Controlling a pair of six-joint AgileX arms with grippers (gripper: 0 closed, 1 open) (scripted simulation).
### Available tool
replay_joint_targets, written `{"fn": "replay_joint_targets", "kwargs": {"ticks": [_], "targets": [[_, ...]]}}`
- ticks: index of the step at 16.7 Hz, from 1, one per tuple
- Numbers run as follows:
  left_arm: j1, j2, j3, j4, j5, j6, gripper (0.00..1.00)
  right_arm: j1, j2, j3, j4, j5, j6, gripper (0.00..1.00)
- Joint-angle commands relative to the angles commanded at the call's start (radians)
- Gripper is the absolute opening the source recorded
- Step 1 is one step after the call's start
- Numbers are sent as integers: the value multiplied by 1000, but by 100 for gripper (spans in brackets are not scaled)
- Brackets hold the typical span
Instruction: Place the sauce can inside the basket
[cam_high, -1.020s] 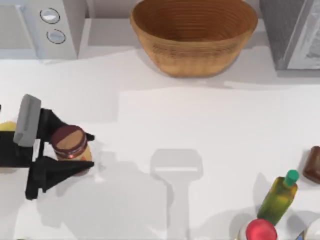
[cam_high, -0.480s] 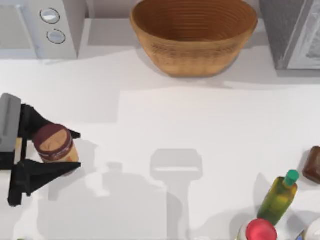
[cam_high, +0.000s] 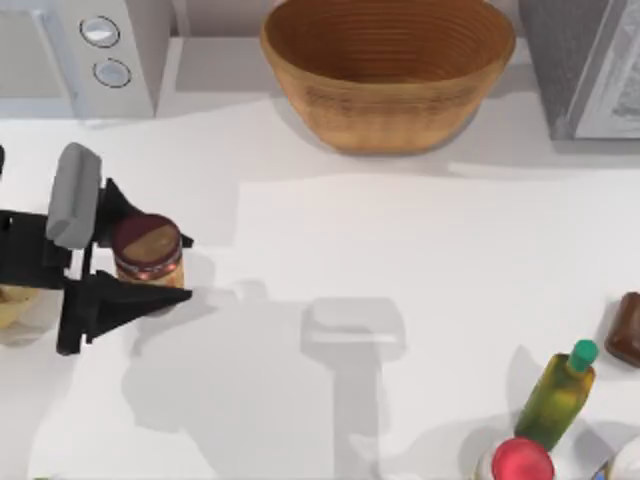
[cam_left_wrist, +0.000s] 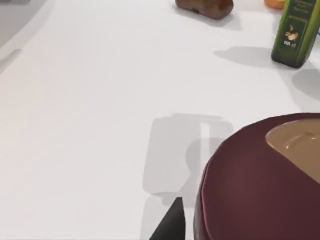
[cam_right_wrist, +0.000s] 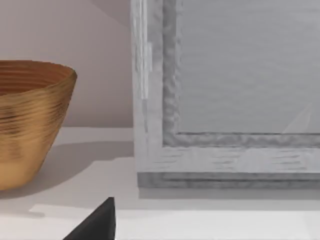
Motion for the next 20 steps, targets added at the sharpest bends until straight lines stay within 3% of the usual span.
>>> {"fn": "replay_joint_targets", "kwargs": {"ticks": [4, 10, 13, 16, 20], "targets": [[-120, 99, 224, 178, -191, -347, 0, 0, 0, 0, 0, 0, 0, 100], [-306, 221, 593, 488, -559, -948, 0, 0, 0, 0, 0, 0, 0, 100], [-384, 281, 727, 617, -717, -1169, 0, 0, 0, 0, 0, 0, 0, 100], [-440, 330, 812, 707, -820, -1295, 0, 0, 0, 0, 0, 0, 0, 100], [-459, 346, 838, 735, -848, -1329, 0, 0, 0, 0, 0, 0, 0, 100]]}}
